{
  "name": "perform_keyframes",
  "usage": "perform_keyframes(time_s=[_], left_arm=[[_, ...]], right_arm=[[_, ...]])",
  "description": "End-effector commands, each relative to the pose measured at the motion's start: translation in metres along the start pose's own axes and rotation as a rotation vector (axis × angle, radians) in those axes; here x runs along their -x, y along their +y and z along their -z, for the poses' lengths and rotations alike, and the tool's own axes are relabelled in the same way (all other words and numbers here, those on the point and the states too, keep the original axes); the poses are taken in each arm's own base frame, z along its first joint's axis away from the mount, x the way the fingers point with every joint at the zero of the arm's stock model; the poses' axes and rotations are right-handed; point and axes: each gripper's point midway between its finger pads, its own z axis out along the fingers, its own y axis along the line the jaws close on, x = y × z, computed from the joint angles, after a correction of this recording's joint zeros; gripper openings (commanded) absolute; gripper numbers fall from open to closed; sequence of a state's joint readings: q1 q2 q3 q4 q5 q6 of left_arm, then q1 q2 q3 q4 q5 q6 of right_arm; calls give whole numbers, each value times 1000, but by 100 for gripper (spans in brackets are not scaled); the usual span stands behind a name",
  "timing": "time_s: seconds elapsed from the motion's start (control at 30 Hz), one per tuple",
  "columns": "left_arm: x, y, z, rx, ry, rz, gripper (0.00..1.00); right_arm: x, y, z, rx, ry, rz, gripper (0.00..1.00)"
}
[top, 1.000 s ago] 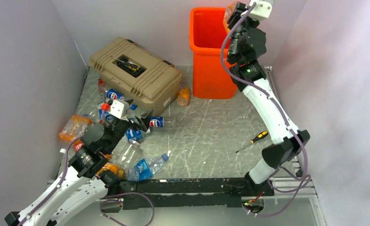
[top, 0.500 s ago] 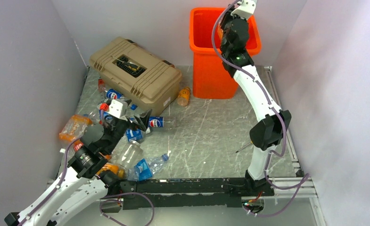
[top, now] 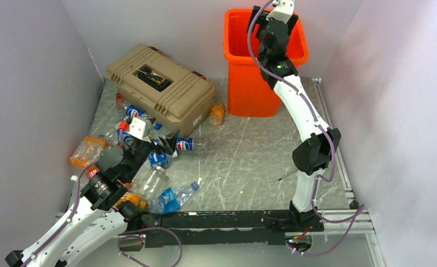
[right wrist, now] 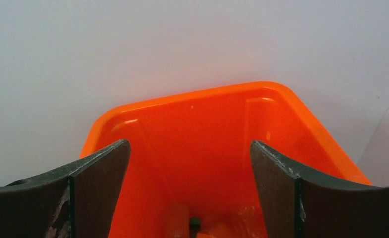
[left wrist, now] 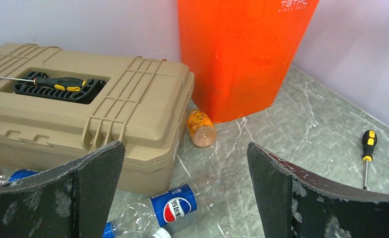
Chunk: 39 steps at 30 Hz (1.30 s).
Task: Put the plastic bottles in the bin
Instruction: Place the plastic bottle in the trash bin, then pick up the plastic bottle at the center of the board.
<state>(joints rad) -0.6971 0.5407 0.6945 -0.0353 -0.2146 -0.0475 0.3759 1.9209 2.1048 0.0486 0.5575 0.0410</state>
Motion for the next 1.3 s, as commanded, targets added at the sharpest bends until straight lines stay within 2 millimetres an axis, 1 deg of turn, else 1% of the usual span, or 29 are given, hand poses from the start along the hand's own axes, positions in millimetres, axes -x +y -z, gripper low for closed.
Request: perform_keyframes(time_s=[0.0, 0.1, 0.23, 0.3, 0.37, 0.43, 0.5, 0.53, 0.6, 0.7, 0.77, 0.83, 0.9, 1.0, 1.07, 1.17, 1.23, 1.27], left_arm=[[18, -2, 0, -6, -42, 25, 99], [16, -2, -1, -4, -35, 22, 100], [14, 0, -2, 5, -27, 17, 99], [13, 0, -3, 9, -24, 15, 99], [12, 1, -3, 15, -21, 12, 99], [11, 2, -4, 22, -17, 7, 100], [10, 4, -5, 29, -13, 5, 99], [10, 4, -5, 32, -11, 3, 99], [9, 5, -5, 33, -9, 0, 99], [8, 6, -5, 39, -9, -3, 99], [6, 6, -6, 44, -2, -5, 99], [3, 6, -7, 45, 8, -8, 99], [1, 7, -8, 49, 17, -11, 99], [-1, 6, -9, 44, 20, -14, 99], [-2, 5, -10, 39, 18, -16, 100], [-6, 5, -11, 47, 29, -7, 100], [-9, 5, -13, 55, 41, 2, 99], [-12, 4, -14, 52, 51, 6, 99]], right_arm=[[54, 6, 12, 52, -82, -71, 99], [82, 16, 28, 96, -131, -97, 100], [120, 34, 61, 167, -194, -88, 100], [135, 44, 85, 219, -222, -92, 100], [146, 64, 116, 315, -247, -108, 100], [154, 77, 150, 408, -278, -127, 100], [152, 89, 184, 517, -286, -149, 100], [146, 97, 202, 593, -279, -160, 100], [125, 104, 232, 694, -242, -188, 100], [80, 107, 262, 756, -128, -219, 100], [43, 105, 273, 763, -14, -241, 100], [-6, 100, 284, 755, 114, -249, 100], [-45, 94, 294, 743, 219, -262, 100], [-97, 82, 307, 693, 361, -264, 100], [-130, 71, 312, 627, 457, -252, 100], [-168, 52, 318, 510, 572, -253, 100], [-186, 42, 323, 447, 615, -275, 100], [-196, 32, 327, 412, 639, -272, 100]])
